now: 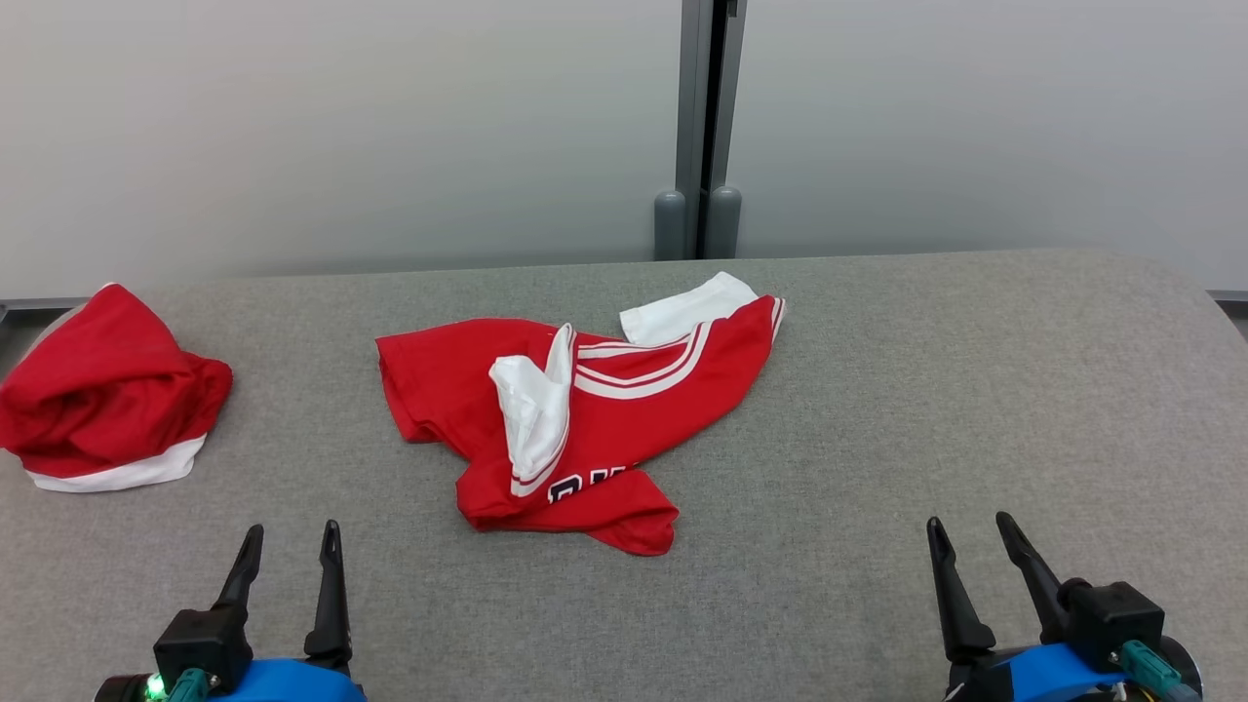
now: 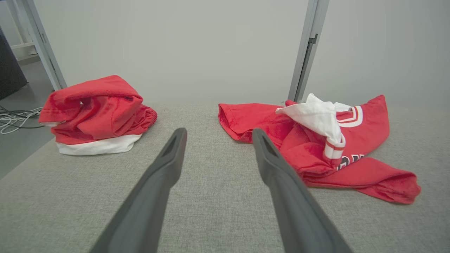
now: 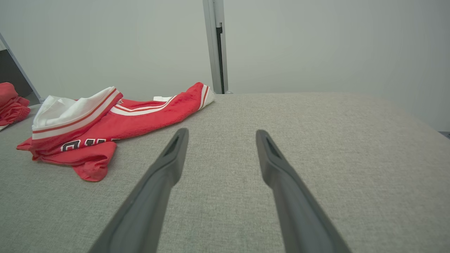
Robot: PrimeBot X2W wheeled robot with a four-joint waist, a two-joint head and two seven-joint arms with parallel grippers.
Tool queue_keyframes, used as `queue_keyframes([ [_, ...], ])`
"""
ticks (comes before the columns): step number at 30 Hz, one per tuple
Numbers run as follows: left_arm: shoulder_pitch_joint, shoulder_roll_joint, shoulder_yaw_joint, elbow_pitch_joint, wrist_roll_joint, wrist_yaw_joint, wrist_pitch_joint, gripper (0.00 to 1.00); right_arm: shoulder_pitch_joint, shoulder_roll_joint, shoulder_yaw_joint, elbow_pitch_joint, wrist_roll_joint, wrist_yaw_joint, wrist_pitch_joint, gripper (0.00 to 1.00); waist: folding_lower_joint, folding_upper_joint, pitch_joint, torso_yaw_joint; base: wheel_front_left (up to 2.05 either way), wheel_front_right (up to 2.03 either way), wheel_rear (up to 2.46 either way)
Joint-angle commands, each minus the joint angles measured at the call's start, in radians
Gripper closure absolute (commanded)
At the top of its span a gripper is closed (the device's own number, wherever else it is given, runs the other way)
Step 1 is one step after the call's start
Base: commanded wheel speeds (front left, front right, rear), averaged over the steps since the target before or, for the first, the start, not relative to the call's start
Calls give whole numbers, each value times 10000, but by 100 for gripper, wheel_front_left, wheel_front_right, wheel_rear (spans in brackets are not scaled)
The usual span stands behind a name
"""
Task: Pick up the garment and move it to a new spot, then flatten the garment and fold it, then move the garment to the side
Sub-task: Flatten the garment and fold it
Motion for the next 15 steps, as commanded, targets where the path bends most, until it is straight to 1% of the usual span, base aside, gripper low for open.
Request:
queue_keyframes([
  [1,-115,42,37,13,46,-8,-30,0,92,10,9,6,54,6,-47,0,0,-1,1,-3,0,0,0],
  [15,-127,90,91,18,25,-44,-30,0,30,9,53,93,124,6,-47,0,0,-1,8,-61,0,0,0],
])
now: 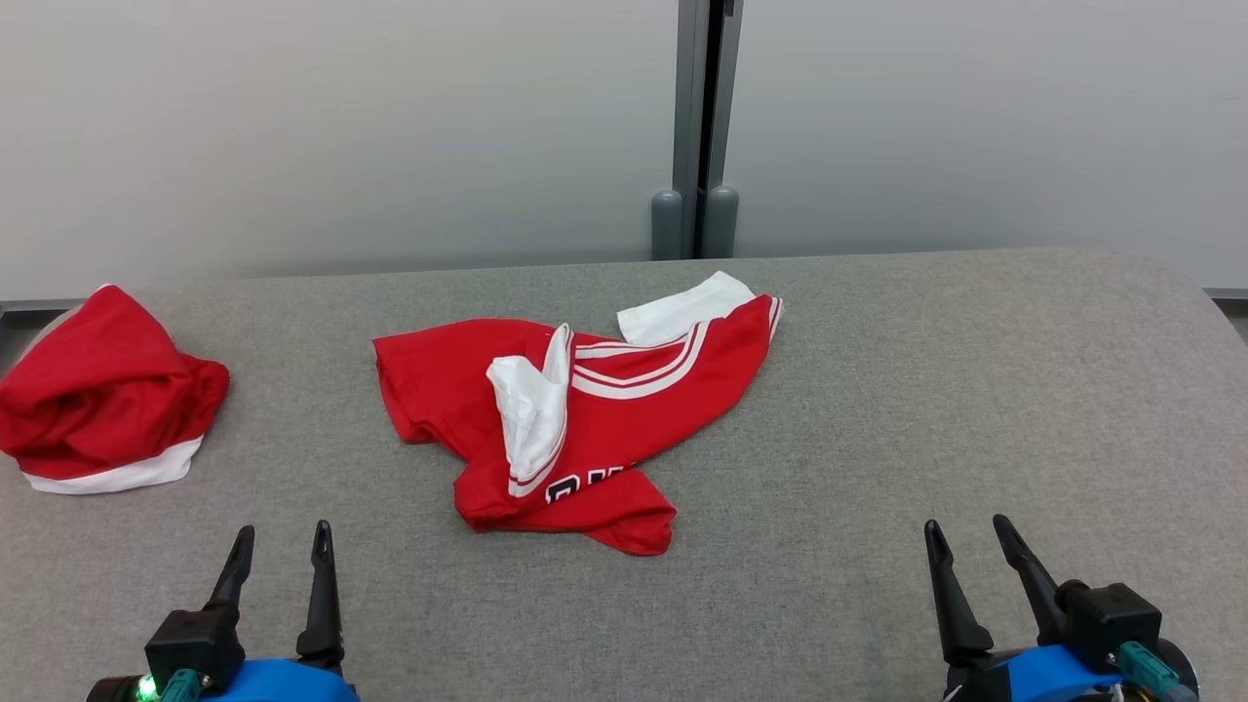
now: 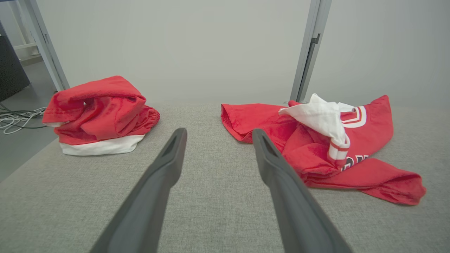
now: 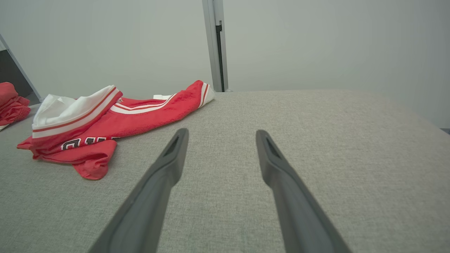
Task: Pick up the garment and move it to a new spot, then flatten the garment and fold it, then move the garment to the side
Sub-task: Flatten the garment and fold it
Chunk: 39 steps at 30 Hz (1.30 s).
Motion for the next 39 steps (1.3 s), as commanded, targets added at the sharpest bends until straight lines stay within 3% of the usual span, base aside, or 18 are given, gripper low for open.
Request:
queue_keyframes([
  [1,-128,45,-10,16,38,-42,-30,0,26,6,10,33,44,6,-47,0,0,-1,-5,-3,0,0,0],
  [29,-268,89,13,151,58,-77,-30,0,-77,4,90,133,154,6,-48,0,0,-1,-6,-107,0,0,0],
  [34,-1157,11,-344,230,40,-80,-30,0,-185,4,108,76,158,6,-48,0,0,-1,179,-119,0,0,0],
  [39,-3264,74,-1348,736,128,-65,-28,0,-558,-1,323,-5,139,6,-48,0,0,-1,710,-279,0,0,0],
])
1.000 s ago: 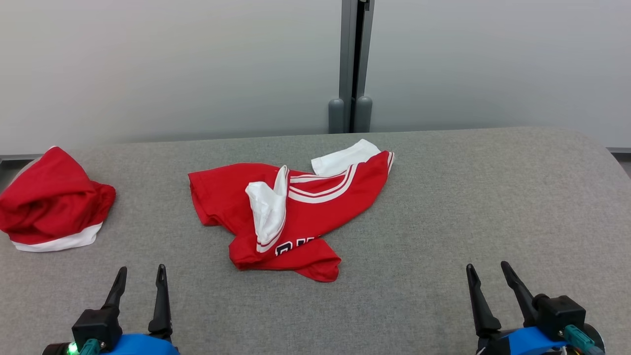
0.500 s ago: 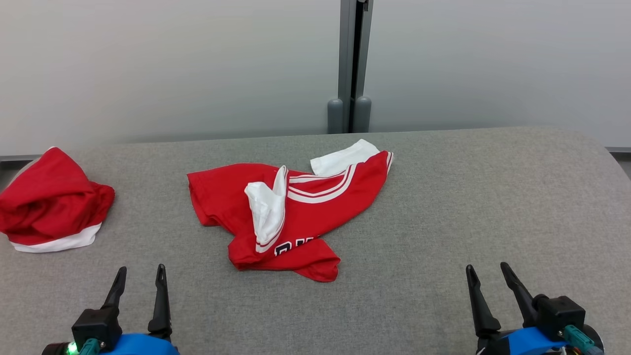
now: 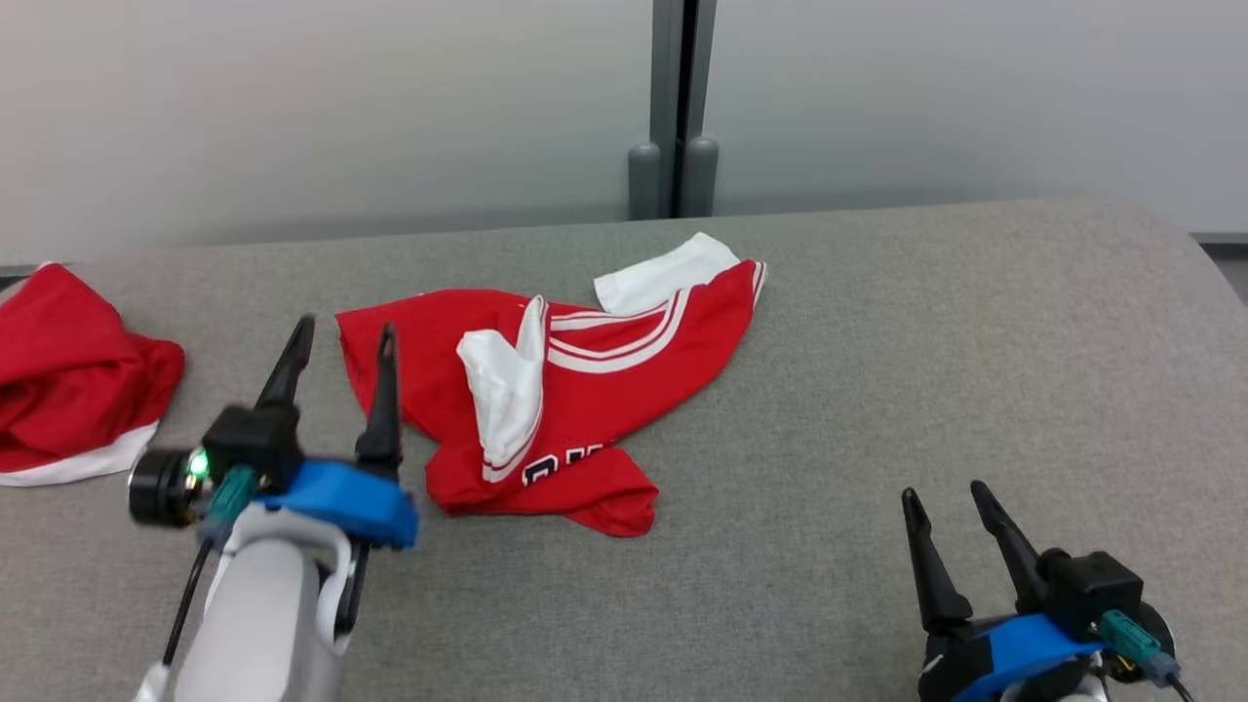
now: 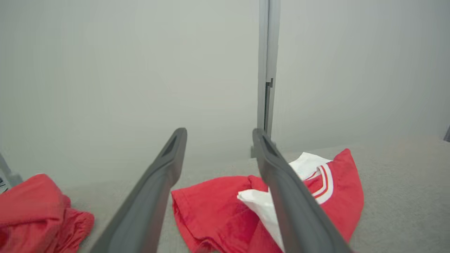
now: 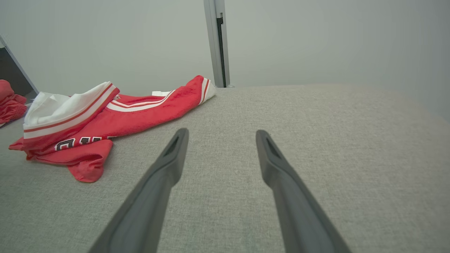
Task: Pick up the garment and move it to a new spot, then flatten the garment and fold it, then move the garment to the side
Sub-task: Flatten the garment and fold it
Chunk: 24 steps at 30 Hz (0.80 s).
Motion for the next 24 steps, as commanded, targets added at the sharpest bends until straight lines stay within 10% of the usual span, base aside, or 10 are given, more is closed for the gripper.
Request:
queue_keyframes([
  [1,-820,63,-426,298,58,-10,-25,0,-232,-10,105,-34,20,6,-48,0,-1,-1,223,-77,0,0,0],
  [12,-5052,444,-3139,3706,-450,-11,620,0,-965,-14,196,-125,24,6,-46,0,-1,-1,1692,-1040,0,0,0],
  [24,-5239,286,-4373,6518,-1586,-12,1322,0,-1200,-13,26,-212,21,6,-46,0,-1,-1,2121,-1215,0,0,0],
])
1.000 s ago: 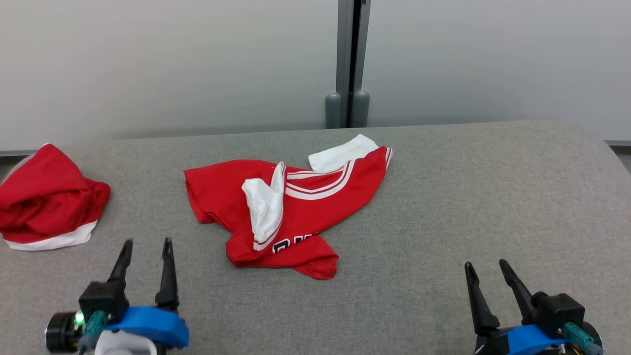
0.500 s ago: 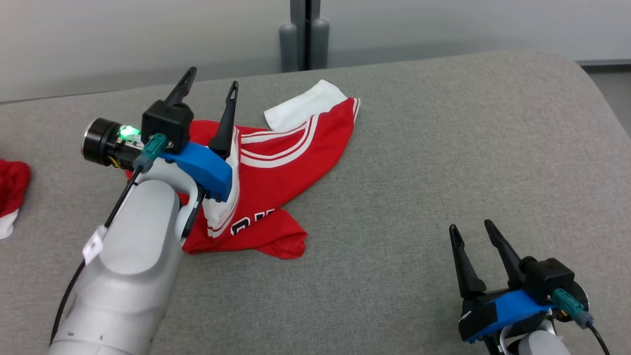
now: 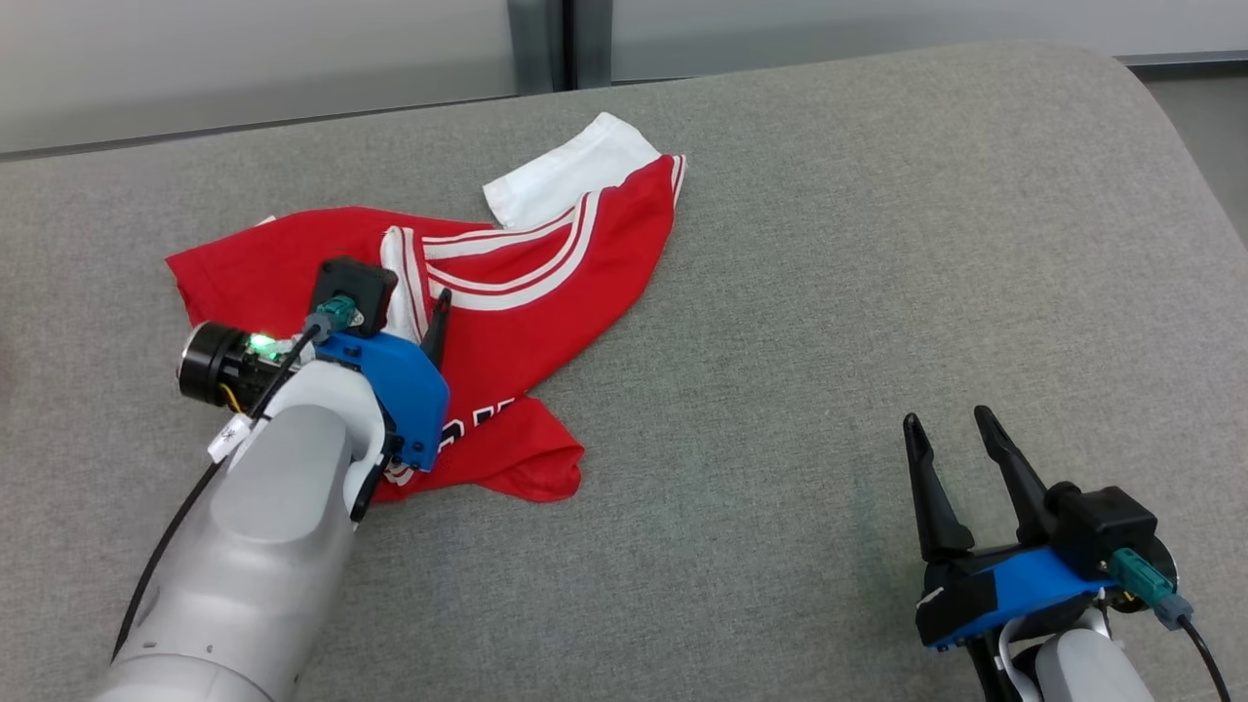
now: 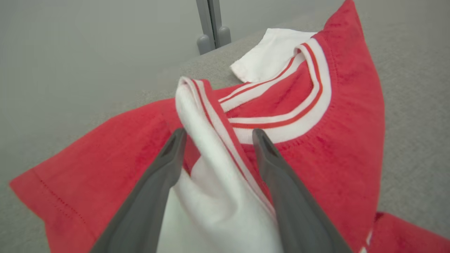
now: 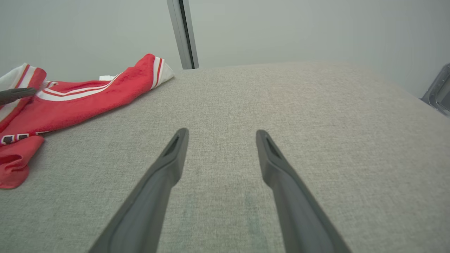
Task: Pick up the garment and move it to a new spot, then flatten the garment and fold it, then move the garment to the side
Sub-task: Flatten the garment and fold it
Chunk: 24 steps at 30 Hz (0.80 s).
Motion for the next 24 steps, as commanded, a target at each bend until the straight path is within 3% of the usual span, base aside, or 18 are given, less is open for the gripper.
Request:
queue_keyframes([
  [1,101,-60,-112,93,-111,-9,46,0,-154,-24,19,-47,-47,6,-41,0,-1,-1,13,-8,0,0,0],
  [3,159,-89,-352,252,-320,-9,-9,5,-232,-26,44,-58,-42,6,-42,0,-1,-1,40,-21,0,0,0],
  [4,181,-116,-423,311,-470,-9,-64,64,-248,-24,73,-71,-40,6,-42,0,-1,-1,41,-27,0,0,0],
  [5,219,-156,-544,341,-590,-9,-93,100,-234,-24,96,-93,-52,6,-42,0,-1,-1,25,-27,0,0,0],
  [9,-31,-186,-957,134,-896,-7,-755,100,-30,-24,24,-88,-132,6,-41,0,-1,-1,-166,53,0,0,0],
  [15,-153,-705,-1792,-988,-1391,-9,-1282,100,170,-26,0,51,-153,6,-41,0,-1,-1,-661,242,0,0,0],
  [21,519,-968,-3585,-2876,-2018,-9,-1352,100,211,-27,-176,54,-127,6,-41,0,-1,-1,-1047,221,0,0,0],
  [24,1078,-979,-4645,-3956,-2888,-9,-1323,100,234,-24,-237,37,-150,6,-41,0,-1,-1,-1113,71,0,0,0],
])
